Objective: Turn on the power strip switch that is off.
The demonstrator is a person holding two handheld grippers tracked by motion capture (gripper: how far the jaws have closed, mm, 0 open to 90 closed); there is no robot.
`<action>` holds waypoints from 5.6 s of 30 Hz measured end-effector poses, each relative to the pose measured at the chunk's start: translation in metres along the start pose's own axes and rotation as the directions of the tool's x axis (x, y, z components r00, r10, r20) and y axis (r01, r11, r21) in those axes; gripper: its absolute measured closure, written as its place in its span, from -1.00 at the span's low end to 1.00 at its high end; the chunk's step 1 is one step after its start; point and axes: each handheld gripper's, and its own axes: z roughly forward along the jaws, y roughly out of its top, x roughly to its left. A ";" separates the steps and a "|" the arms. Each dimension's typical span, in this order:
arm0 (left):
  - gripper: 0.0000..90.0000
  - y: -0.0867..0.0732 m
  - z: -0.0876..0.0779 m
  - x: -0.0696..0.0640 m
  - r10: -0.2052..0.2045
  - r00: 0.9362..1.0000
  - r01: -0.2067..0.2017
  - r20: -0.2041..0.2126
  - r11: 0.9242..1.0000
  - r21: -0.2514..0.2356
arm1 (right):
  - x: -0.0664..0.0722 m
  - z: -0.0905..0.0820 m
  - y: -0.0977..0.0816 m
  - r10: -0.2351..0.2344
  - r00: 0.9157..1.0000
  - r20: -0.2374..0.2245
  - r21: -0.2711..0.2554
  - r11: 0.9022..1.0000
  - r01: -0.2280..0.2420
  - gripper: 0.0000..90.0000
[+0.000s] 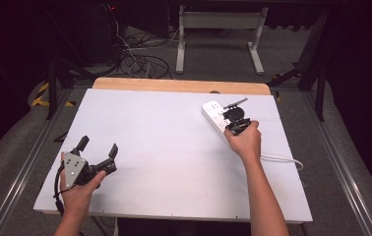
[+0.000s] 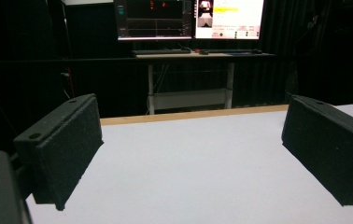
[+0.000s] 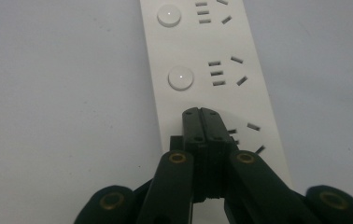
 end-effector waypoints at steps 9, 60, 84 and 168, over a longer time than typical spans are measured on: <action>-0.88 0.000 0.000 -0.001 0.000 1.000 0.000 0.006 1.000 0.002 | 0.004 0.001 0.002 -0.003 1.000 0.029 0.021 1.000 0.002 1.00; -0.88 -0.002 0.001 -0.001 0.000 1.000 0.000 0.010 1.000 0.010 | 0.009 0.004 0.007 -0.026 0.997 0.066 0.061 0.998 0.022 1.00; -0.88 -0.002 0.001 0.001 -0.015 1.000 0.015 0.005 1.000 0.010 | 0.004 0.003 0.009 -0.029 0.998 0.048 0.056 0.998 0.026 1.00; -0.87 0.000 0.001 0.002 -0.038 0.999 0.038 -0.001 0.999 0.001 | -0.029 -0.128 -0.159 0.106 0.993 -0.042 -0.760 0.642 -0.101 -0.84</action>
